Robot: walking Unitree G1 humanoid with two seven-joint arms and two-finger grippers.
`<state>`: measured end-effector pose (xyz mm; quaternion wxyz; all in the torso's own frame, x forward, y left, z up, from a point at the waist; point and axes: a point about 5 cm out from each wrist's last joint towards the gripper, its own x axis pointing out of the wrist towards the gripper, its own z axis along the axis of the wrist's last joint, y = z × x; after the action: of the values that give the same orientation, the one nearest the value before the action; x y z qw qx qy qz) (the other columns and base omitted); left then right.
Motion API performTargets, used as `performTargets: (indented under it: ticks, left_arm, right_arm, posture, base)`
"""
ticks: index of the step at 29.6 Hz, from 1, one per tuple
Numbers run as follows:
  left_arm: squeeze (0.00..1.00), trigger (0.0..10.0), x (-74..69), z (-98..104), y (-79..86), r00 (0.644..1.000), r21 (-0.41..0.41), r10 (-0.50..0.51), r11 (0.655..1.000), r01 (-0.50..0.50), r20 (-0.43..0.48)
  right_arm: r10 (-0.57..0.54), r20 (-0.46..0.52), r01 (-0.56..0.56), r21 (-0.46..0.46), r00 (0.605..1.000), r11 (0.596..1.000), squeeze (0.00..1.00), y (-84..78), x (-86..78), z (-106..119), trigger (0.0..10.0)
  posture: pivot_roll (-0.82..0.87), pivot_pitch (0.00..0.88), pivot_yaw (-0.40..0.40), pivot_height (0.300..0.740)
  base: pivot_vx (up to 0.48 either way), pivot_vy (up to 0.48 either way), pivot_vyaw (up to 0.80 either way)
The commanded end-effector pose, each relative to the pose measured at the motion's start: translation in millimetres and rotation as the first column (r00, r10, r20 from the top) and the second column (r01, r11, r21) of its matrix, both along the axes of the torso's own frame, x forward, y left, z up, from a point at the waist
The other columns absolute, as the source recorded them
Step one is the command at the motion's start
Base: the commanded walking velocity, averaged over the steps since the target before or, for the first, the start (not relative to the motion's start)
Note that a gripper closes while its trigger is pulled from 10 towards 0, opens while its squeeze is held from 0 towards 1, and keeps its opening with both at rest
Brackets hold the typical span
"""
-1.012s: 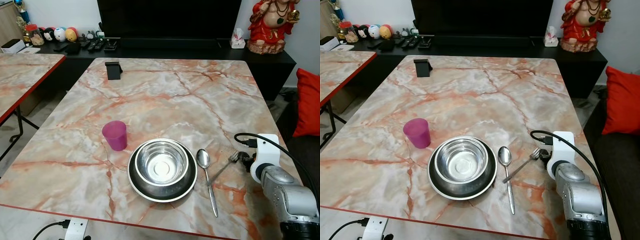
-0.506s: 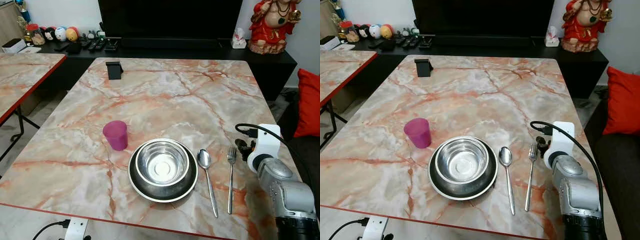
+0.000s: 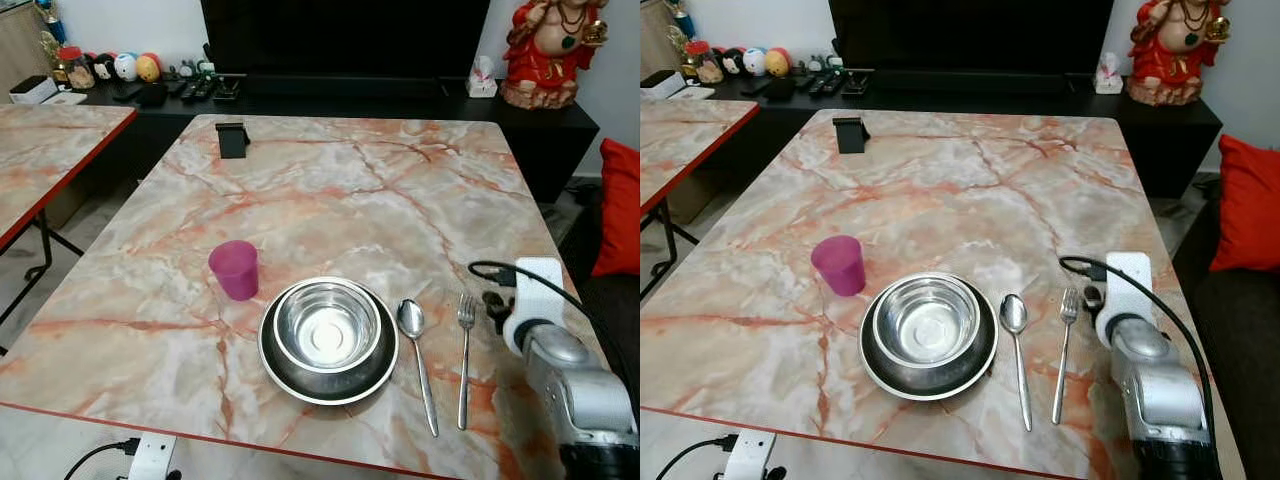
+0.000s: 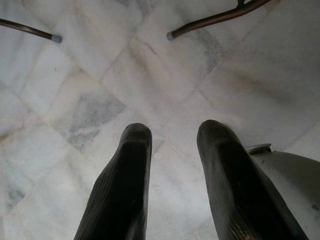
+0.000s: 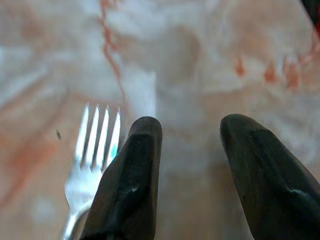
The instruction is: Setting the table
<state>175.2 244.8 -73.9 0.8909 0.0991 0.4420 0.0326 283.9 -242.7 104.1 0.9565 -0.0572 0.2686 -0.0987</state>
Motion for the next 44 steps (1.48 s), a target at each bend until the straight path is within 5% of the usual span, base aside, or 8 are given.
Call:
performTargets:
  ticks: [1,44]
  left_arm:
    - [0.0,10.0,-2.3,-0.8,1.7,1.0,0.007,-0.006,1.0,0.006,-0.013]
    - [0.0,10.0,-1.9,-0.8,1.4,1.0,0.009,-0.006,1.0,0.006,-0.013]
  right_arm:
    - [0.011,0.013,-0.011,-0.012,1.0,1.0,0.0,1.6,-1.2,5.2,10.0]
    - [0.041,-0.052,-0.043,-0.037,0.998,0.998,0.0,8.4,-7.4,1.5,10.0]
  posture:
    - [0.01,0.041,0.037,0.74]
    - [0.01,0.043,0.038,0.74]
  base:
    - [0.0,0.0,0.0]
    - [0.0,0.0,0.0]
